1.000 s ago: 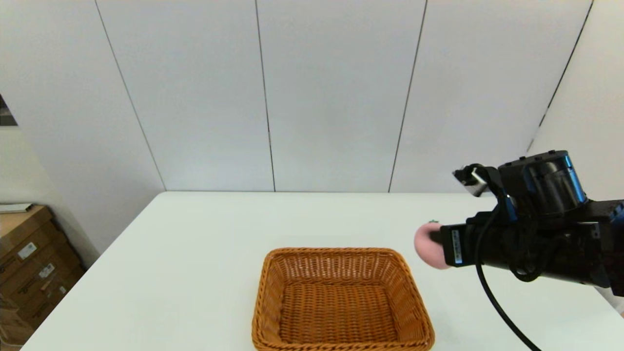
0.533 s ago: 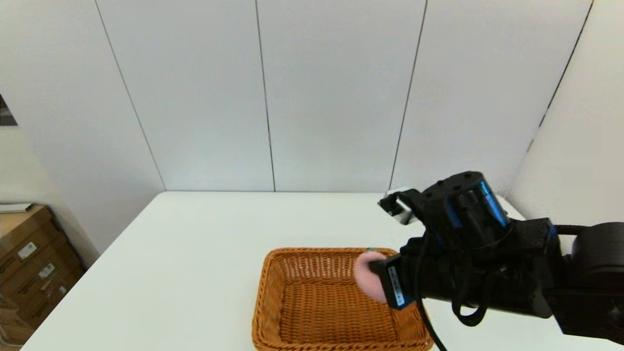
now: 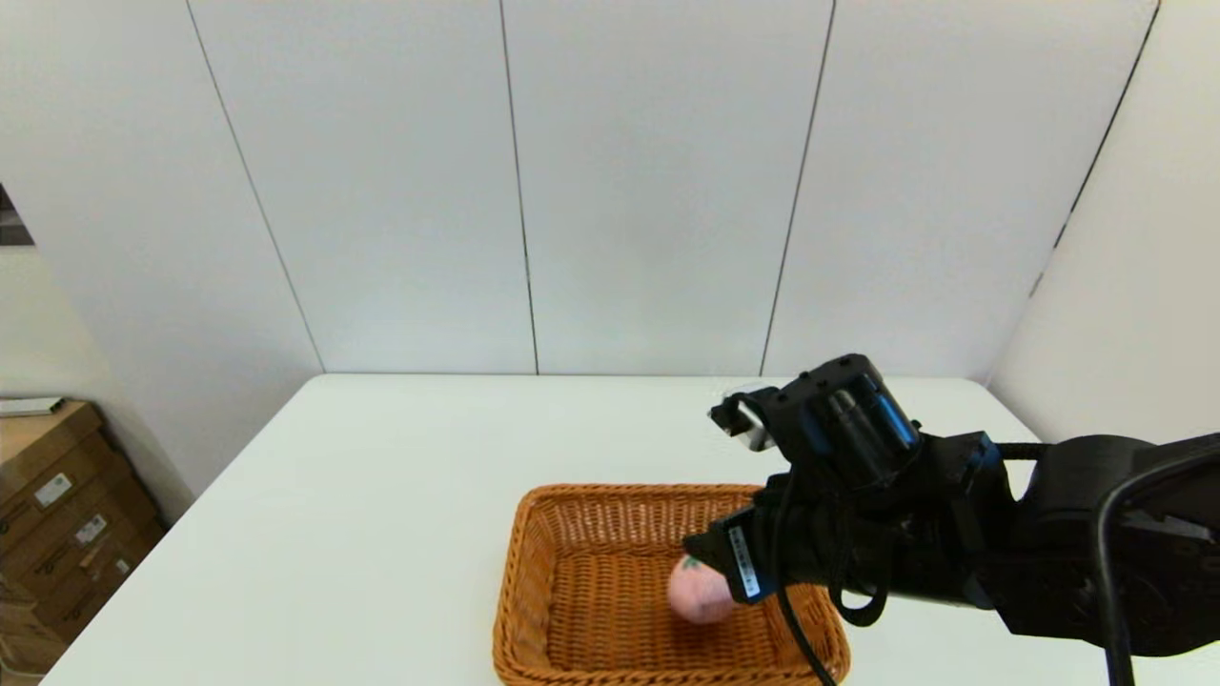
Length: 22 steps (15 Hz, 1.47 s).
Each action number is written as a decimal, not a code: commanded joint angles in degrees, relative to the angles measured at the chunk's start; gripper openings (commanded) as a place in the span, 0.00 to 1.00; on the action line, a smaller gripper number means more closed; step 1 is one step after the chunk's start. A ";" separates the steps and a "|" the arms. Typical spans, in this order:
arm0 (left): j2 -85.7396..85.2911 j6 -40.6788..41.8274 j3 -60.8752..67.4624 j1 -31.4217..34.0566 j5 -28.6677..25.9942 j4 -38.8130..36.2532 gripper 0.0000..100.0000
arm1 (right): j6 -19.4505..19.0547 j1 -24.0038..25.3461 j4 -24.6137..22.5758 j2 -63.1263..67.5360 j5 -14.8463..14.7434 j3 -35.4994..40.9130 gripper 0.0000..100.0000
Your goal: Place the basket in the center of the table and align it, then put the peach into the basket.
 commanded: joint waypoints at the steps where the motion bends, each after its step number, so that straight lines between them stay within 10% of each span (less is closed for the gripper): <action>1: -0.01 -0.15 0.01 0.01 0.02 0.00 1.00 | 0.54 -8.20 0.05 -5.66 0.51 -0.88 1.00; 8: -0.01 -0.23 0.01 0.01 0.02 0.00 1.00 | -0.69 -17.08 8.58 -32.38 -10.30 5.62 1.00; 14: -0.01 -0.15 0.01 0.01 0.02 0.00 1.00 | -9.31 -24.55 10.78 -62.44 -9.60 22.15 1.00; 22: -0.01 -0.23 0.01 0.01 0.02 0.00 1.00 | -10.98 -39.05 15.26 -85.91 -5.91 31.81 1.00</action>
